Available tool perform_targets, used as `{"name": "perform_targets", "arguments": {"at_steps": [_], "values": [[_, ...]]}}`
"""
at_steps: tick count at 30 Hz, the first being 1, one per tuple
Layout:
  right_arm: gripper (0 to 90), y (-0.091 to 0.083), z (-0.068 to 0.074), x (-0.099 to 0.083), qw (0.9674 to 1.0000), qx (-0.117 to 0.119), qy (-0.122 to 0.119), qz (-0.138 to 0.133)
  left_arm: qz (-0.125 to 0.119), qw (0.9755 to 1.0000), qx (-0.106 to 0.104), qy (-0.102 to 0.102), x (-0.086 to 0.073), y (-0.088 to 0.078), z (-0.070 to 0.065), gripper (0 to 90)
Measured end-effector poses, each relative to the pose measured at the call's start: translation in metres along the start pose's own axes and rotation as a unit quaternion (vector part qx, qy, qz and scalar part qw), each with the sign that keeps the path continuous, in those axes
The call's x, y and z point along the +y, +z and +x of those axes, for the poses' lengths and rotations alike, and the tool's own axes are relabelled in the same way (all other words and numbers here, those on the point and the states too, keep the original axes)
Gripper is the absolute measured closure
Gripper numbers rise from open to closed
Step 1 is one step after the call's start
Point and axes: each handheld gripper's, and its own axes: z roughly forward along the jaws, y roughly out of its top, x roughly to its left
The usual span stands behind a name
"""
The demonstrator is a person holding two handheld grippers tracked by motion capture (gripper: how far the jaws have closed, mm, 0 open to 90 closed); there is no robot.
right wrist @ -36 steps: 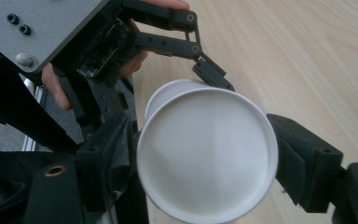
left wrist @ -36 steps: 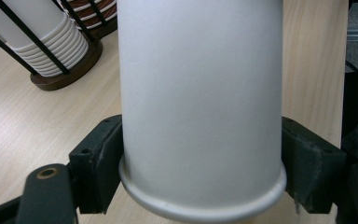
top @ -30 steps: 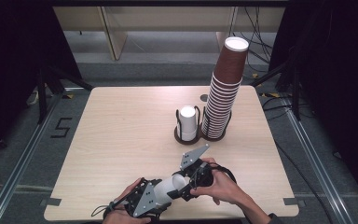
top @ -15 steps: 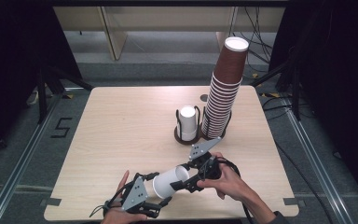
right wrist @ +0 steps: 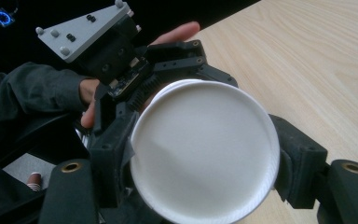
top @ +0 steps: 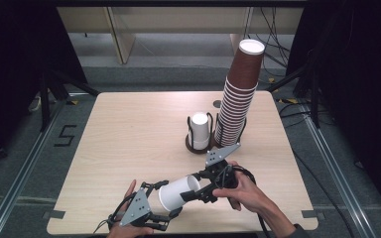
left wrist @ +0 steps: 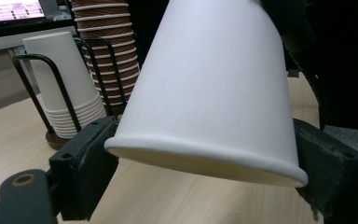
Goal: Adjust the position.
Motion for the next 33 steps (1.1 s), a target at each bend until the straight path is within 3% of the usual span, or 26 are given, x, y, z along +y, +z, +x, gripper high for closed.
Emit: {"name": "perform_targets", "arguments": {"at_steps": [8,9,10,12,13,14,15,16,17,19,20,21,22,23,27,28,29,30,31,33], "values": [[31.7,0.000,-0.002,-0.002,1.0000,-0.008,0.003,0.004,0.041,0.9992,-0.001,0.006,0.002,-0.001,0.003,21.8],[25.3,-0.001,0.000,-0.001,0.9995,-0.022,-0.001,0.021,0.045,0.9990,0.000,0.008,0.002,-0.001,0.003,22.4],[25.3,-0.001,0.000,-0.001,0.9995,-0.022,-0.001,0.021,0.055,0.9985,0.002,0.007,0.002,-0.001,0.003,22.4],[19.1,-0.001,0.002,0.000,0.9977,-0.046,-0.028,0.040,0.065,0.9978,0.000,0.013,0.002,0.000,0.004,22.9],[18.5,-0.003,0.005,0.002,0.9955,-0.059,-0.053,0.053,0.087,0.9961,-0.001,0.014,0.003,-0.001,0.005,23.5],[18.5,-0.003,0.005,0.002,0.9955,-0.059,-0.053,0.053,0.087,0.9961,-0.001,0.014,0.003,-0.001,0.005,23.6],[17.9,-0.004,0.010,0.004,0.9907,-0.081,-0.084,0.070,0.107,0.9941,0.000,0.019,0.003,0.000,0.005,23.7],[17.9,-0.004,0.010,0.004,0.9907,-0.081,-0.084,0.070,0.107,0.9941,0.000,0.019,0.003,0.000,0.005,23.8],[17.9,-0.004,0.011,0.005,0.9895,-0.083,-0.090,0.076,0.120,0.9926,0.000,0.023,0.004,0.000,0.005,23.8],[17.9,-0.003,0.018,0.006,0.9833,-0.095,-0.120,0.100,0.138,0.9900,0.001,0.028,0.004,0.001,0.004,23.9],[18.1,-0.002,0.022,0.007,0.9780,-0.099,-0.140,0.119,0.145,0.9891,-0.002,0.028,0.004,0.001,0.004,24.1],[18.1,-0.002,0.022,0.007,0.9780,-0.099,-0.140,0.119,0.151,0.9881,-0.006,0.031,0.004,0.002,0.004,24.1],[17.9,0.001,0.027,0.007,0.9705,-0.106,-0.166,0.140,0.161,0.9863,-0.005,0.036,0.004,0.001,0.003,24.2],[17.9,0.001,0.027,0.007,0.9705,-0.106,-0.166,0.140,0.168,0.9850,-0.007,0.038,0.004,0.002,0.003,24.2],[17.9,0.008,0.032,0.006,0.9565,-0.120,-0.199,0.176,0.188,0.9803,-0.016,0.058,0.005,0.004,0.002,24.4],[18.4,0.012,0.031,0.005,0.9508,-0.119,-0.214,0.190,0.189,0.9802,-0.018,0.057,0.005,0.004,-0.001,24.4],[18.4,0.012,0.031,0.005,0.9508,-0.119,-0.214,0.190,0.189,0.9802,-0.018,0.057,0.005,0.004,-0.001,24.4],[18.5,0.015,0.030,0.004,0.9468,-0.120,-0.225,0.197,0.190,0.9798,-0.021,0.058,0.005,0.004,-0.002,24.4],[18.8,0.018,0.031,0.002,0.9393,-0.124,-0.239,0.213,0.197,0.9782,-0.025,0.061,0.006,0.004,-0.002,24.5],[19.2,0.020,0.033,0.001,0.9389,-0.129,-0.229,0.222,0.199,0.9773,-0.026,0.068,0.007,0.005,-0.003,24.5]]}}
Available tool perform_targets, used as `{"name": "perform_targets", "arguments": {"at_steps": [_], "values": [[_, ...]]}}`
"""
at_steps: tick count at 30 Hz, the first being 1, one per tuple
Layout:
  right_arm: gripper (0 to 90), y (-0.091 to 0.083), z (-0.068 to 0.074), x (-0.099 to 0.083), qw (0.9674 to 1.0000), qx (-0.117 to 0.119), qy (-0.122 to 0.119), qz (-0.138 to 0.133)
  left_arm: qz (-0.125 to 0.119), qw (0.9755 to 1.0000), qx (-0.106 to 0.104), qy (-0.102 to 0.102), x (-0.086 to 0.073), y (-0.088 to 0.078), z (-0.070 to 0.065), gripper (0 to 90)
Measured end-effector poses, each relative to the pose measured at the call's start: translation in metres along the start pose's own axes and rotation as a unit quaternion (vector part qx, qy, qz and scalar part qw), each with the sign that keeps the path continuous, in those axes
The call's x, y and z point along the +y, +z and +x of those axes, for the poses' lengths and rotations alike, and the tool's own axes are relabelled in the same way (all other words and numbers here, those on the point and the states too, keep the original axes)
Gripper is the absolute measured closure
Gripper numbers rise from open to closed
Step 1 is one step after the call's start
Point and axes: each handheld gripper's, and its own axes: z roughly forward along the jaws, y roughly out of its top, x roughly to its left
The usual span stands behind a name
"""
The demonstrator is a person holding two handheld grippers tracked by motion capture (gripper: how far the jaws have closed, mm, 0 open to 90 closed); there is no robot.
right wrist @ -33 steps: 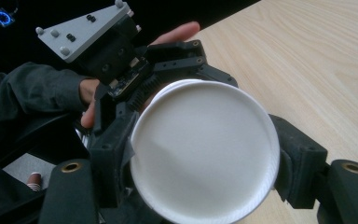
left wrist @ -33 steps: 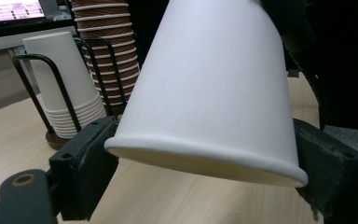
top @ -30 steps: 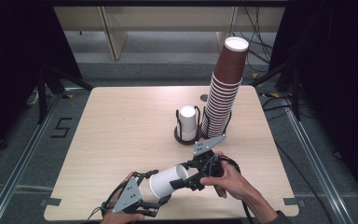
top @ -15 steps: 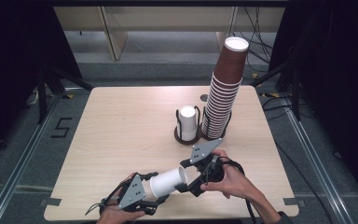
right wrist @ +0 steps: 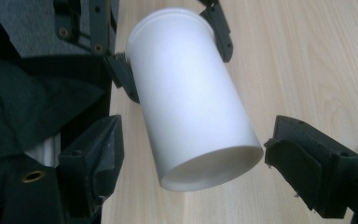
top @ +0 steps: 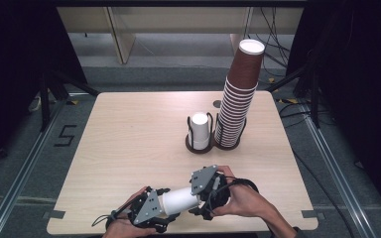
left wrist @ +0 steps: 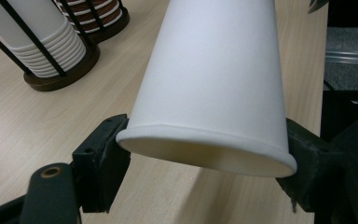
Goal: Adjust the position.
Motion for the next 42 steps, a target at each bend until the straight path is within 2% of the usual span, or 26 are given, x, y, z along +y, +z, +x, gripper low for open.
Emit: {"name": "perform_targets", "arguments": {"at_steps": [1,3,7,9,10,11,13,16,18,20,21,22,23,25,26,27,28,29,30,31,32,33,35,37,39,42], "values": [[19.3,0.003,0.000,0.001,0.9999,0.000,-0.016,0.003,-0.001,1.0000,-0.004,0.002,0.000,0.000,0.000,24.5],[19.5,0.006,0.002,0.003,0.9997,-0.001,-0.022,0.014,0.004,1.0000,-0.005,0.005,0.001,0.000,-0.002,24.5],[20.5,0.015,0.005,0.006,0.9975,-0.009,-0.057,0.041,0.013,0.9998,-0.012,0.011,0.001,0.001,-0.003,24.5],[21.2,0.019,0.007,0.007,0.9965,-0.010,-0.065,0.052,0.014,0.9997,-0.016,0.013,0.001,0.001,-0.004,24.5],[21.5,0.020,0.009,0.007,0.9965,-0.010,-0.056,0.060,0.010,0.9998,-0.017,0.010,0.002,0.001,-0.005,24.5],[21.6,0.023,0.007,0.007,0.9956,-0.009,-0.073,0.058,0.008,0.9998,-0.017,0.010,0.002,0.001,-0.005,24.5],[23.0,0.024,0.009,0.006,0.9962,-0.005,-0.054,0.068,0.007,0.9996,-0.022,0.014,0.002,0.000,-0.004,24.5],[30.3,0.025,0.009,0.004,0.9958,0.002,-0.058,0.070,0.003,0.9996,-0.026,0.013,0.003,0.000,-0.005,24.5],[32.9,0.026,0.007,0.004,0.9948,0.009,-0.077,0.066,0.003,0.9995,-0.028,0.017,0.003,-0.001,-0.005,24.4],[33.5,0.024,0.009,0.003,0.9958,0.010,-0.057,0.071,-0.010,0.9995,-0.025,0.018,0.002,-0.001,-0.005,24.0],[33.4,0.022,0.006,0.002,0.9959,0.012,-0.065,0.062,-0.035,0.9991,-0.024,0.007,0.001,0.000,-0.004,21.1],[33.4,0.022,0.006,0.002,0.9959,0.012,-0.065,0.062,-0.035,0.9991,-0.024,0.007,0.001,0.000,-0.004,19.6],[33.3,0.019,0.004,0.001,0.9963,0.017,-0.064,0.055,-0.048,0.9987,-0.020,-0.006,0.000,0.000,-0.004,19.6],[33.3,0.015,-0.002,-0.003,0.9966,0.021,-0.069,0.039,-0.082,0.9961,-0.025,-0.024,0.000,-0.002,-0.001,9.8],[33.3,0.014,-0.006,-0.005,0.9967,0.022,-0.072,0.029,-0.091,0.9950,-0.028,-0.030,-0.001,-0.004,-0.001,11.8],[33.3,0.008,-0.007,-0.009,0.9983,0.038,-0.044,0.006,-0.115,0.9919,-0.029,-0.046,-0.002,-0.007,0.002,14.1],[33.3,0.008,-0.007,-0.009,0.9983,0.038,-0.044,0.006,-0.115,0.9919,-0.029,-0.046,-0.002,-0.007,0.002,14.5],[33.3,0.003,-0.013,-0.014,0.9978,0.044,-0.042,-0.027,-0.130,0.9883,-0.036,-0.070,-0.003,-0.008,0.005,14.4],[33.3,0.003,-0.013,-0.014,0.9978,0.044,-0.042,-0.027,-0.130,0.9883,-0.036,-0.070,-0.003,-0.008,0.005,14.4],[33.3,0.003,-0.014,-0.015,0.9976,0.045,-0.040,-0.033,-0.144,0.9857,-0.038,-0.078,-0.004,-0.007,0.007,14.4],[33.3,0.001,-0.017,-0.017,0.9975,0.039,-0.042,-0.042,-0.145,0.9850,-0.038,-0.087,-0.003,-0.009,0.007,14.5],[33.2,-0.001,-0.018,-0.018,0.9966,0.043,-0.045,-0.053,-0.162,0.9813,-0.048,-0.092,-0.003,-0.009,0.008,14.4],[33.2,-0.003,-0.016,-0.018,0.9965,0.048,-0.037,-0.058,-0.160,0.9818,-0.046,-0.091,-0.003,-0.010,0.008,14.4],[33.1,-0.004,-0.016,-0.018,0.9955,0.056,-0.041,-0.064,-0.172,0.9792,-0.053,-0.094,-0.002,-0.009,0.008,14.4],[33.1,-0.002,-0.018,-0.017,0.9949,0.054,-0.054,-0.066,-0.168,0.9801,-0.049,-0.093,-0.002,-0.011,0.007,14.4],[33.1,-0.001,-0.016,-0.017,0.9947,0.062,-0.048,-0.066,-0.176,0.9782,-0.055,-0.097,-0.002,-0.011,0.007,13.9]]}}
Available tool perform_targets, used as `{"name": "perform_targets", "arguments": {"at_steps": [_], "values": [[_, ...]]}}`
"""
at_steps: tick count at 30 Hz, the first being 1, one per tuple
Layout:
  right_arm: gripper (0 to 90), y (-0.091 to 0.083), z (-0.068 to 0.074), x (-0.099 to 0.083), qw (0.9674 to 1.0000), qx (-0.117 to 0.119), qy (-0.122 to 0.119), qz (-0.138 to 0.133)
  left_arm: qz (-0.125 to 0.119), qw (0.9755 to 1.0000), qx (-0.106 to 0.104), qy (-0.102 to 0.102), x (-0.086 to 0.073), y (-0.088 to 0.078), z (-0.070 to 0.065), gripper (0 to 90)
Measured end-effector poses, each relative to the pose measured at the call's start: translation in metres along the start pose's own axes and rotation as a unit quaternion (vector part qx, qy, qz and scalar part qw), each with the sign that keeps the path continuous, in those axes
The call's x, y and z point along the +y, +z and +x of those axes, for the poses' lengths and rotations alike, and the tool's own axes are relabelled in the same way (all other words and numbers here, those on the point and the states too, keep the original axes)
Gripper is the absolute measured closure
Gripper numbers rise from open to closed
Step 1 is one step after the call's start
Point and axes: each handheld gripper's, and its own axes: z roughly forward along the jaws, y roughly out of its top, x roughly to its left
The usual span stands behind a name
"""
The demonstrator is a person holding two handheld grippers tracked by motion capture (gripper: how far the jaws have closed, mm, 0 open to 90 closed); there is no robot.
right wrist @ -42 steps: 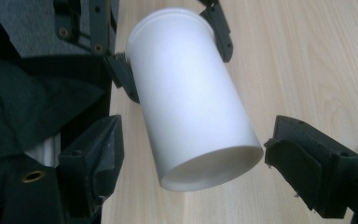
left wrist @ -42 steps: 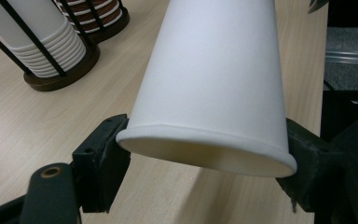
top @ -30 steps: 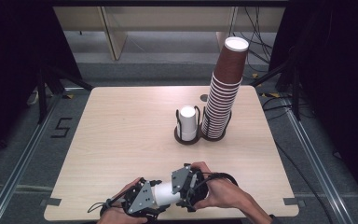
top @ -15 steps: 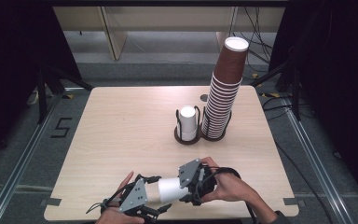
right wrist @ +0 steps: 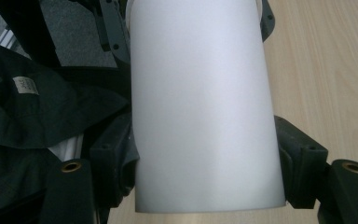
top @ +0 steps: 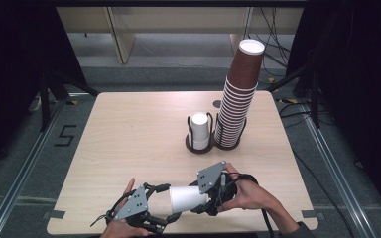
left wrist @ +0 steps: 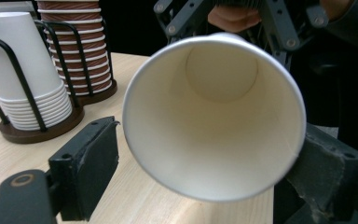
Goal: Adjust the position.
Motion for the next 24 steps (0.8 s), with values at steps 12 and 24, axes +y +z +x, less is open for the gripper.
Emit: {"name": "perform_targets", "arguments": {"at_steps": [12,24], "values": [[32.8,0.0043,0.0010,-0.0011,0.9991,0.029,0.021,-0.025,-0.014,0.9998,-0.015,-0.007,0.0013,-0.0001,-0.0007,18.9],[19.9,0.0058,0.0075,0.0041,0.9984,-0.036,0.012,0.042,0.058,0.9979,0.016,0.021,0.0074,-0.0001,-0.0027,24.7]]}}
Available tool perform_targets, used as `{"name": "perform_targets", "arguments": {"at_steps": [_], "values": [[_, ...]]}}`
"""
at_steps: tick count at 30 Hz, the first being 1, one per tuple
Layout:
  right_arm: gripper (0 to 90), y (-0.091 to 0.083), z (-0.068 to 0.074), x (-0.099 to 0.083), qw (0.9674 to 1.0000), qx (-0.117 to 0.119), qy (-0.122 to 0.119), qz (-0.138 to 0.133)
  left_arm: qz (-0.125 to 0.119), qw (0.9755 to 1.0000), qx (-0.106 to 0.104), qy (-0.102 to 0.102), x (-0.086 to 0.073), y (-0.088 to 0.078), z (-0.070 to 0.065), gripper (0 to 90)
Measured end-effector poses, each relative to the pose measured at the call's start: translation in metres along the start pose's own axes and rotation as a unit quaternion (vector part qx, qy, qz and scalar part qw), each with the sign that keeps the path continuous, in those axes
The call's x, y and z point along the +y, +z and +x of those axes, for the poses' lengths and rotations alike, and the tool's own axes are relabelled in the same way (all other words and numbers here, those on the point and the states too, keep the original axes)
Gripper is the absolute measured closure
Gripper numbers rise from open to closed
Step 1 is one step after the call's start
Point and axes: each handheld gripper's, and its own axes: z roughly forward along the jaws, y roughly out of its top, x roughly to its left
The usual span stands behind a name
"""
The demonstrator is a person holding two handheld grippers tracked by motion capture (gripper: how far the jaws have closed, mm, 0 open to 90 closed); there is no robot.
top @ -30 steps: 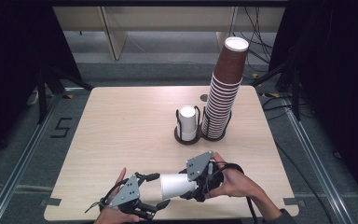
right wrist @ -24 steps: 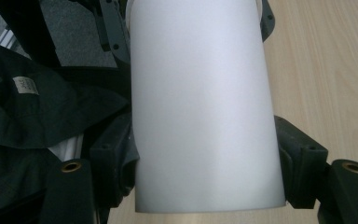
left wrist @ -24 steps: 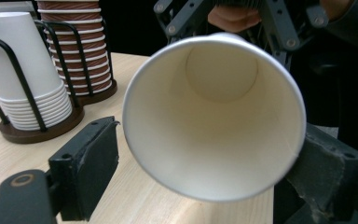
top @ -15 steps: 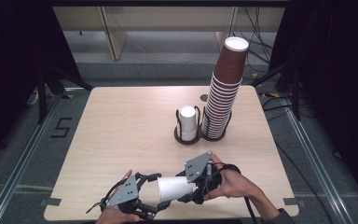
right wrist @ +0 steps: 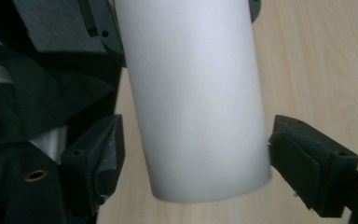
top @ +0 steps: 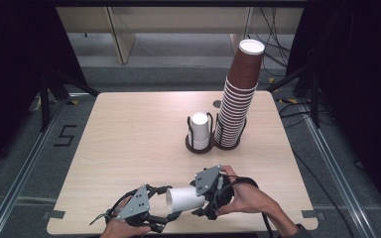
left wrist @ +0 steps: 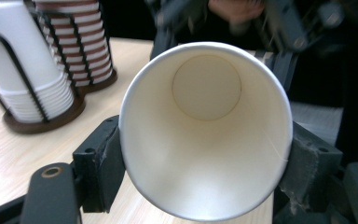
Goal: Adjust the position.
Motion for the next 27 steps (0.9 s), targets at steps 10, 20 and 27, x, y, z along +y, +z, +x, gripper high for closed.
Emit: {"name": "perform_targets", "arguments": {"at_steps": [10,20,27], "values": [[21.9,0.016,0.015,0.016,0.9933,-0.053,-0.065,0.080,0.062,0.9980,0.009,0.011,0.001,0.005,-0.006,24.6],[33.0,0.026,0.015,0.014,0.9944,-0.035,-0.056,0.083,0.029,0.9996,0.003,0.002,0.001,0.005,-0.006,21.7],[33.1,0.012,-0.003,0.000,0.9990,0.014,-0.020,-0.039,-0.063,0.9946,0.000,-0.083,-0.002,0.000,0.001,13.9]]}}
